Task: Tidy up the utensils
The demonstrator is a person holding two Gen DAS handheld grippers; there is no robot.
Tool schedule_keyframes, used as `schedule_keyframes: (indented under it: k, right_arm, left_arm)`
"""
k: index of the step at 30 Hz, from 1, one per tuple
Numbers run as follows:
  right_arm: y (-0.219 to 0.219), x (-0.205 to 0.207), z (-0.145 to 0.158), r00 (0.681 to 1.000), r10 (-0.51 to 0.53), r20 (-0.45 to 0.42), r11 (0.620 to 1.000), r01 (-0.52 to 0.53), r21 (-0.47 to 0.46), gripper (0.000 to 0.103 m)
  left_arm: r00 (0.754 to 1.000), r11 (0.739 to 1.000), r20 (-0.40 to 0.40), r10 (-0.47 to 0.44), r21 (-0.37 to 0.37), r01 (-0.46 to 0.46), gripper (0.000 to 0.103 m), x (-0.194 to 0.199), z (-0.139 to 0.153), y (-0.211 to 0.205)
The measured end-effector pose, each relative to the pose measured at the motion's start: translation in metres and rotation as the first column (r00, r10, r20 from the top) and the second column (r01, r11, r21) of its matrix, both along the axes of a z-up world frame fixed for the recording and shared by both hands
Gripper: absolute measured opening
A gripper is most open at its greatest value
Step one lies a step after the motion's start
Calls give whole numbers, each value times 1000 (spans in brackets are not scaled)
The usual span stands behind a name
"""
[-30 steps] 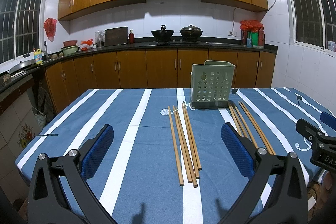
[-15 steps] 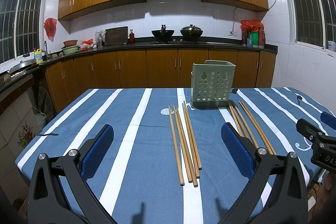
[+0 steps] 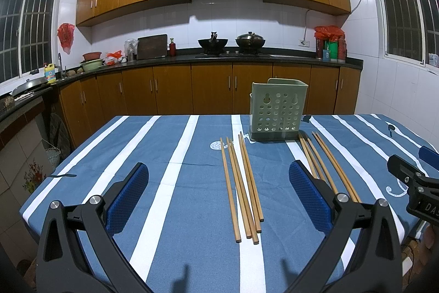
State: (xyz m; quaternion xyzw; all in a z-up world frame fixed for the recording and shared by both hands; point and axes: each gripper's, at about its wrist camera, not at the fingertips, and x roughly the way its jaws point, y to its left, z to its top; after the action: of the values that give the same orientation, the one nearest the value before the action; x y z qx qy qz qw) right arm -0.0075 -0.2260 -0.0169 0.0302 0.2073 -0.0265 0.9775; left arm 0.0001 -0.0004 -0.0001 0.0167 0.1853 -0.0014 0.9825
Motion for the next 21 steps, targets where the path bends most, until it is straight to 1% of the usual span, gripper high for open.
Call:
schedule_keyframes:
  k: [21]
  right_arm:
    - [0,-1,2,1000,0,-1,1000,0,1,99]
  left_arm:
    - [1000,1000,-1,-1,0,1,101,2,0,0]
